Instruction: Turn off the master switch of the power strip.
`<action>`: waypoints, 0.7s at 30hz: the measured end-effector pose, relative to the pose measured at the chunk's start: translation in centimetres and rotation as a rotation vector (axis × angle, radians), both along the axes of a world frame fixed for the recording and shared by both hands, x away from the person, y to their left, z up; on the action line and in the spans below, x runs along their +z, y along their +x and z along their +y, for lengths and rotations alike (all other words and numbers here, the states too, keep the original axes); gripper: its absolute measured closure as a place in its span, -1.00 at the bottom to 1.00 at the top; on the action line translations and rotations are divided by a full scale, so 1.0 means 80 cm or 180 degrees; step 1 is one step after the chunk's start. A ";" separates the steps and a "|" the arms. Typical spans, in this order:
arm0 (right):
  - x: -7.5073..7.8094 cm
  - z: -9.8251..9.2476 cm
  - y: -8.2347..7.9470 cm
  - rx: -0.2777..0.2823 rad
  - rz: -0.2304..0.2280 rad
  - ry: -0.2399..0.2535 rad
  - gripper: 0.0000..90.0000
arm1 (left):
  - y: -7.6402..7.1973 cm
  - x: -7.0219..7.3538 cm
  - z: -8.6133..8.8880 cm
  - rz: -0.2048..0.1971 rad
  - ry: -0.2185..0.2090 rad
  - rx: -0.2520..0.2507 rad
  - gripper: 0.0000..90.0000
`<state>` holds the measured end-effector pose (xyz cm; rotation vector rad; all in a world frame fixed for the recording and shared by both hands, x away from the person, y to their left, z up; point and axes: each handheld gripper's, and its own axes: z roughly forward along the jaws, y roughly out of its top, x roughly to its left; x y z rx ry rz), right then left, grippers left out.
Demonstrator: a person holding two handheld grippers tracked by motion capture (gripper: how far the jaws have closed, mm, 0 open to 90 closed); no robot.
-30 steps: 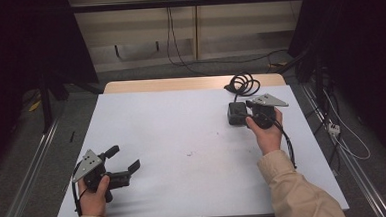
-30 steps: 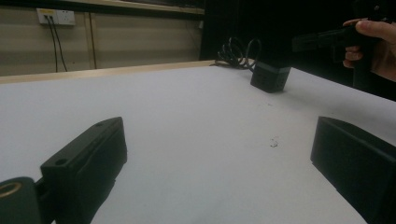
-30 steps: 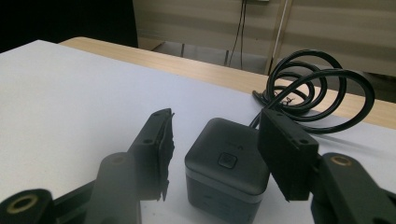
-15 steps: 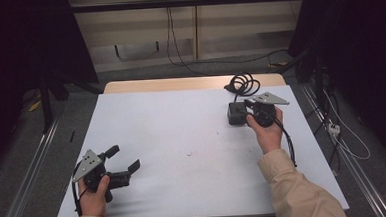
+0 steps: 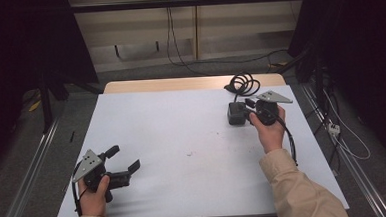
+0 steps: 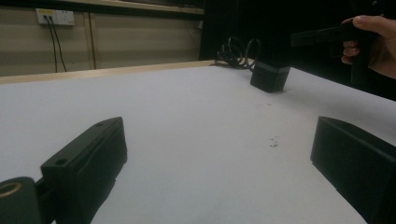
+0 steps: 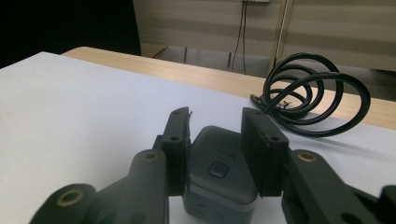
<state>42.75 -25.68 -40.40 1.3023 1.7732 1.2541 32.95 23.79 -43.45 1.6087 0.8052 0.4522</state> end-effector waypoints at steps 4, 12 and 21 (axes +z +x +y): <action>0.000 0.001 0.001 0.0020 0.0012 0.0002 0.46 | 0.000 0.000 0.000 0.0002 0.0009 -0.0001 -0.93; 0.001 0.002 0.006 0.0041 0.0036 -0.0003 0.53 | 0.000 0.000 0.001 -0.0001 0.0003 -0.0001 -0.92; -0.002 0.001 0.010 0.0059 0.0068 -0.0035 0.61 | -0.001 0.000 0.000 0.0001 0.0004 -0.0008 -0.92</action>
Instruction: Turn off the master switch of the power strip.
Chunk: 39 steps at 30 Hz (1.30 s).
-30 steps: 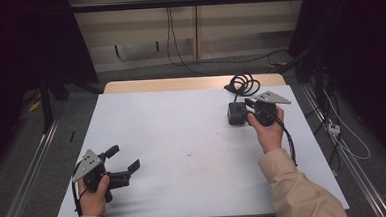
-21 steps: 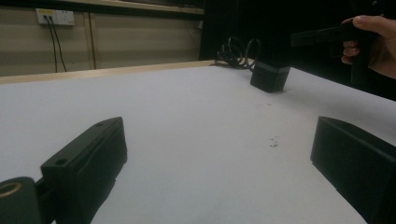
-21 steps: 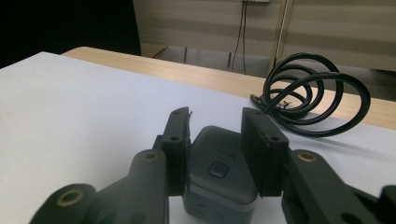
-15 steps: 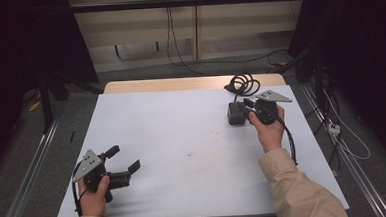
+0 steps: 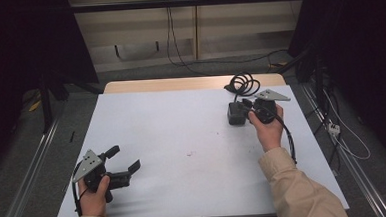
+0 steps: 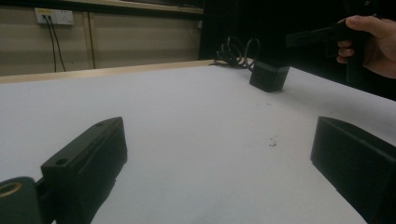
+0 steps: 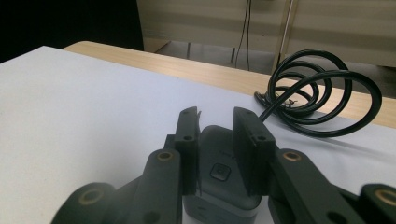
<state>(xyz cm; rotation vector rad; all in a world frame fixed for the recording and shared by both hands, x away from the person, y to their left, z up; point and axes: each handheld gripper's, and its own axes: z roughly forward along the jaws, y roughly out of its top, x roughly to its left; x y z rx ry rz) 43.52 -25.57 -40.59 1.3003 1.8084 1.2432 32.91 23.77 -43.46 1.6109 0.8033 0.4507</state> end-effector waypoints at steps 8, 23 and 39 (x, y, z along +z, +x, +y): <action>-0.002 0.000 0.002 -0.0004 0.0026 -0.0010 0.72 | 0.000 0.000 0.000 -0.0005 0.0005 0.0002 -0.92; -0.004 0.005 0.007 0.0048 0.0119 -0.0057 0.85 | 0.000 0.001 0.000 -0.0004 0.0000 0.0003 -0.92; -0.008 0.002 0.011 0.0018 0.0188 -0.0022 0.92 | 0.000 0.001 0.000 -0.0007 0.0000 0.0010 -0.92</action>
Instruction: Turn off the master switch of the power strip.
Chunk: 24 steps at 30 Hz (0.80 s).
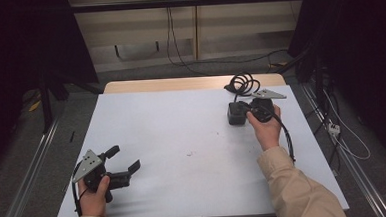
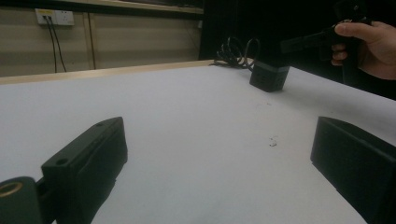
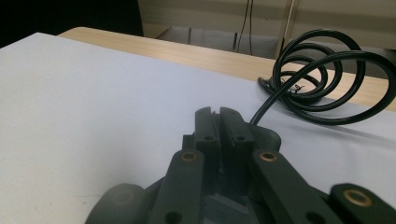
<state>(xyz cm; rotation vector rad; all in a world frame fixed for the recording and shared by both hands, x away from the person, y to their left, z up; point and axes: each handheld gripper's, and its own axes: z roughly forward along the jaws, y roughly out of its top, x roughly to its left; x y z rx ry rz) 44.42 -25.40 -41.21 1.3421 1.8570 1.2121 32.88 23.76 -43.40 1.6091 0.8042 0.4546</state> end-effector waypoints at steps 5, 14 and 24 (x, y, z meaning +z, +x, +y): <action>-0.001 0.000 0.001 -0.0025 0.0007 -0.0004 0.96 | 0.000 0.000 0.000 0.0004 -0.0005 0.0004 -0.92; -0.001 0.002 0.004 0.0041 0.0027 -0.0076 1.00 | -0.001 0.000 0.000 -0.0006 -0.0003 0.0027 -0.92; -0.002 0.003 0.007 0.0042 0.0074 -0.0100 1.00 | 0.000 0.001 0.002 -0.0021 0.0006 0.0014 -0.92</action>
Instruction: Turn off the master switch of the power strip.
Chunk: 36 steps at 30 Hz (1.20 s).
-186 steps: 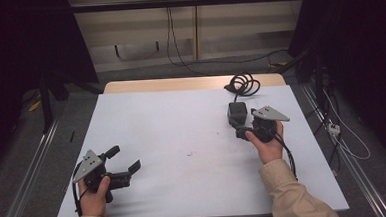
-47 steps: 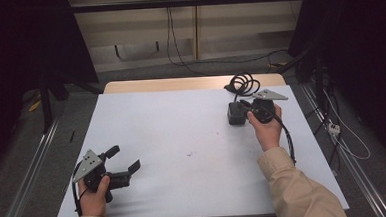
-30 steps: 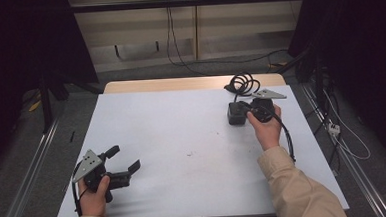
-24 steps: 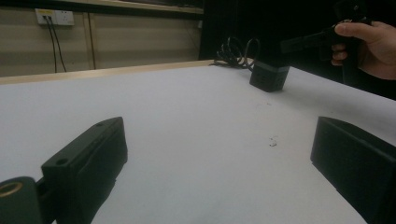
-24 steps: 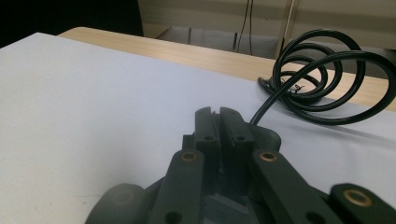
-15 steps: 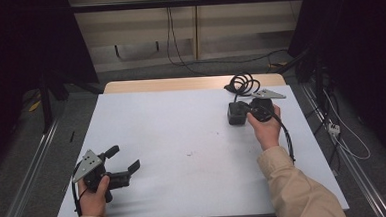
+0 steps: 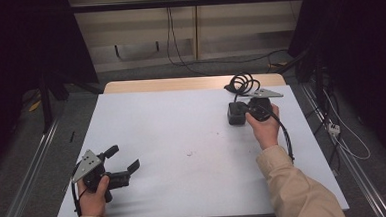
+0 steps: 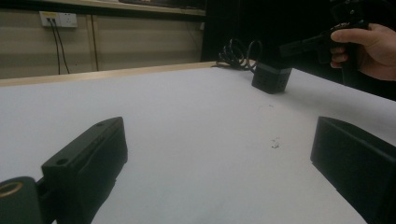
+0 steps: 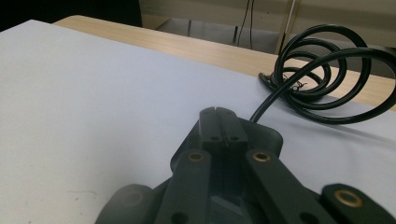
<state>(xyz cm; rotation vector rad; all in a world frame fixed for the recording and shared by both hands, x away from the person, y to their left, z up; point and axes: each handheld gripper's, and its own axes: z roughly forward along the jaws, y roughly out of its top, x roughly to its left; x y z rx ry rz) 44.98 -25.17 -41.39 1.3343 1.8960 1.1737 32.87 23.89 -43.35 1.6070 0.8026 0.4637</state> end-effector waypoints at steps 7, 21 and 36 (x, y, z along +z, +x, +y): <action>-0.003 -0.001 0.002 -0.0005 -0.0003 -0.0025 1.00 | 0.000 0.000 0.000 0.0002 0.0003 0.0005 -0.92; -0.010 0.001 0.004 0.0003 0.0020 -0.0095 1.00 | 0.000 0.000 0.001 -0.0003 0.0002 0.0023 -0.92; -0.013 0.000 0.004 -0.0007 0.0030 -0.0152 1.00 | -0.001 0.000 0.001 0.0000 -0.0008 0.0036 -0.92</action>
